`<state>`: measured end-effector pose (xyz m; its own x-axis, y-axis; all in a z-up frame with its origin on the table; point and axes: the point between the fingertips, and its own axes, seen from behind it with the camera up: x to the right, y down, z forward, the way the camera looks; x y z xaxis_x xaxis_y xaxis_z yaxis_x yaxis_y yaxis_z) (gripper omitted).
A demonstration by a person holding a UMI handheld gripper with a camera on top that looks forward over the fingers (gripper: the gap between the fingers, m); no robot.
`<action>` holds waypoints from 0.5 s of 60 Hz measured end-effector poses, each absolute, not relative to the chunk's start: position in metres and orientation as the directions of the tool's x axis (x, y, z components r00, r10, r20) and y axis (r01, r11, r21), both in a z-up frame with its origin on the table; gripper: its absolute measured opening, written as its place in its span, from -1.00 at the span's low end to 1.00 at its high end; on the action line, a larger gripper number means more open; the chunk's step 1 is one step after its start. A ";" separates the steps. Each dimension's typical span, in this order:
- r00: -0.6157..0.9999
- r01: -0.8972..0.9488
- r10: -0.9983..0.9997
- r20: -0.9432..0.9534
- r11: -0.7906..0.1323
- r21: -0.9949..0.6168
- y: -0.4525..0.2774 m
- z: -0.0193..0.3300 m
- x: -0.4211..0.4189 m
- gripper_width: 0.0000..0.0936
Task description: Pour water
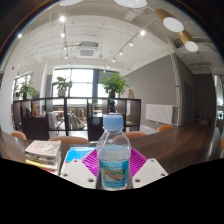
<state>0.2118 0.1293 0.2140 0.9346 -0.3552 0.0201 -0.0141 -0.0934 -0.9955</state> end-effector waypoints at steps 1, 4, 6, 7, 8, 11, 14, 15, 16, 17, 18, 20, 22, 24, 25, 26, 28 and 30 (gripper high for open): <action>0.930 -0.012 -0.368 0.028 -0.106 -0.994 0.129 0.206 0.220 -0.24; 0.919 -0.006 -0.391 0.052 -0.146 -0.989 0.127 0.184 0.235 -0.24; 0.914 -0.008 -0.401 0.061 -0.168 -0.986 0.136 0.162 0.253 -0.24; 0.913 -0.014 -0.404 0.061 -0.178 -0.984 0.126 0.165 0.250 -0.24; 0.911 -0.017 -0.407 0.061 -0.186 -0.982 0.127 0.158 0.253 -0.24; 0.909 -0.030 -0.412 0.059 -0.206 -0.978 0.128 0.141 0.259 -0.24; 0.911 -0.043 -0.408 0.050 -0.216 -0.975 0.133 0.126 0.265 -0.24; 0.912 -0.048 -0.407 0.046 -0.218 -0.975 0.134 0.121 0.265 -0.24; 0.913 -0.053 -0.405 0.041 -0.219 -0.974 0.135 0.118 0.266 -0.25; 0.914 -0.054 -0.403 0.040 -0.220 -0.974 0.135 0.114 0.266 -0.25; 0.915 -0.054 -0.400 0.040 -0.220 -0.974 0.135 0.111 0.267 -0.25; 0.914 -0.055 -0.403 0.042 -0.224 -0.973 0.137 0.106 0.271 -0.23; 0.911 -0.057 -0.410 0.042 -0.226 -0.972 0.136 0.100 0.273 -0.25; 0.911 -0.061 -0.411 0.041 -0.231 -0.971 0.135 0.094 0.274 -0.25; 0.911 -0.064 -0.410 0.039 -0.235 -0.970 0.135 0.093 0.279 -0.24; 0.911 -0.069 -0.412 0.037 -0.238 -0.969 0.137 0.085 0.276 -0.24; 0.911 -0.066 -0.410 0.034 -0.229 -0.971 0.137 0.083 0.276 -0.22; 0.910 -0.078 -0.414 0.015 -0.207 -0.975 0.139 0.081 0.275 -0.22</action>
